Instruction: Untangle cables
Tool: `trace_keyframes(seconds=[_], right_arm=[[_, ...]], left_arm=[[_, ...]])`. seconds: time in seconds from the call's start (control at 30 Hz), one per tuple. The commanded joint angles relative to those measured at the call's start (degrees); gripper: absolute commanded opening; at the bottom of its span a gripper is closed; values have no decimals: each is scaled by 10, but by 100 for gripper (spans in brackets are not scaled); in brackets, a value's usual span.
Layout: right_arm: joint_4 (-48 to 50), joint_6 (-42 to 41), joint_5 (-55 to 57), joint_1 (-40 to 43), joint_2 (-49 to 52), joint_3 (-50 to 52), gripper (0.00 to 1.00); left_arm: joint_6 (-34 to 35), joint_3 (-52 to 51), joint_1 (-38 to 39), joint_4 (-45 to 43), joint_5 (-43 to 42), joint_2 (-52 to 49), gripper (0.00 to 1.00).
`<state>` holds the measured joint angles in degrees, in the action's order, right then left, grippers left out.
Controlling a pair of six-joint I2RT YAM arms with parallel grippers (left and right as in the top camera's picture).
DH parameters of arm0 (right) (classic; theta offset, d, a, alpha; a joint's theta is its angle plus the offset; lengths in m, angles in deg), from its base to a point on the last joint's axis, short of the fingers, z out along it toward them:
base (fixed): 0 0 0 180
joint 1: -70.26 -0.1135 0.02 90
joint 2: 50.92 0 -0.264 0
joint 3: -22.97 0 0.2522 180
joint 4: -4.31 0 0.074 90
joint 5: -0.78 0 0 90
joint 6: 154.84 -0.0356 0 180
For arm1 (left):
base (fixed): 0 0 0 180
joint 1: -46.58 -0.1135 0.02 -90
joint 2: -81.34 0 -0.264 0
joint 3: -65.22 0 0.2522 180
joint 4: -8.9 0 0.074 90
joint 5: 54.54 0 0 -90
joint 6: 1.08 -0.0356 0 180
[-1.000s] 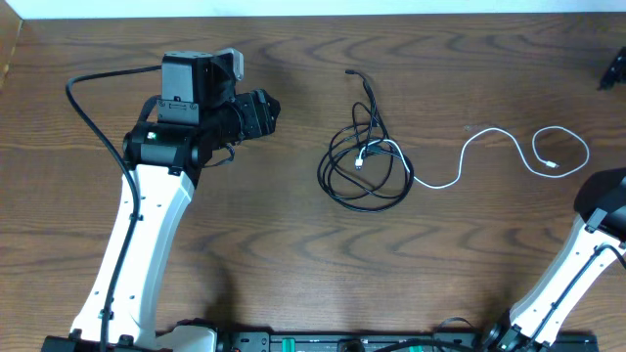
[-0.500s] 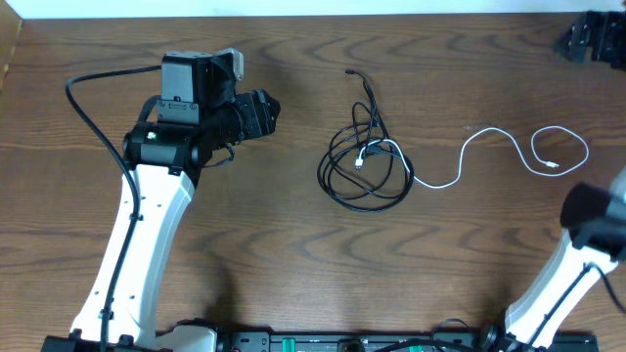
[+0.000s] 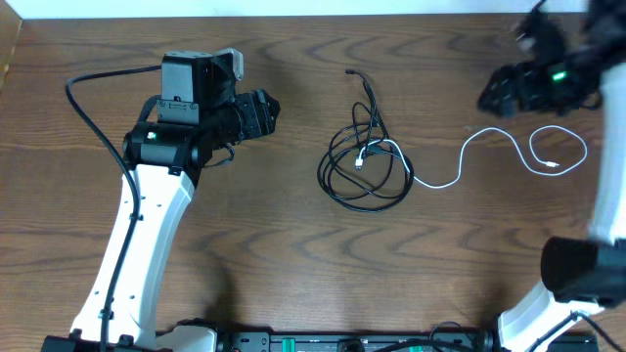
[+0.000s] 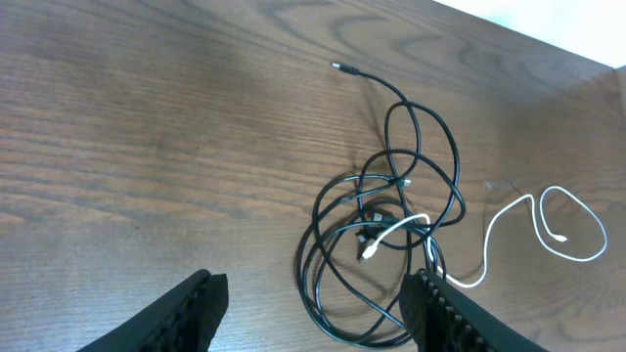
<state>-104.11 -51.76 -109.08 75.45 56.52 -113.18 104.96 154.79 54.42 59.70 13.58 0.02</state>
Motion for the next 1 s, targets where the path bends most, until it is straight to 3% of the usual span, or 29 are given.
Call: trace_keyframes(seconds=[0.0, 0.13, 0.33, 0.57, 0.73, 0.97], right_arm=[[24, 7, -1, -25, 6, 83, 83], [75, -41, 24, -30, 6, 142, 86], [118, -96, 37, 4, 6, 147, 89], [126, -103, 37, 64, 6, 147, 89], [125, -103, 36, 97, 6, 147, 89], [121, -103, 37, 101, 6, 149, 89]], left_arm=[[-8, 5, 2, 2, 5, 0, 63], [-50, 5, 42, 1, 6, -1, 62], [-90, 6, 159, -21, 62, -41, 61], [-124, 33, 274, -73, 73, -145, 61], [-140, 33, 341, -127, 125, -211, 61], [-150, 33, 384, -181, 125, -298, 61]])
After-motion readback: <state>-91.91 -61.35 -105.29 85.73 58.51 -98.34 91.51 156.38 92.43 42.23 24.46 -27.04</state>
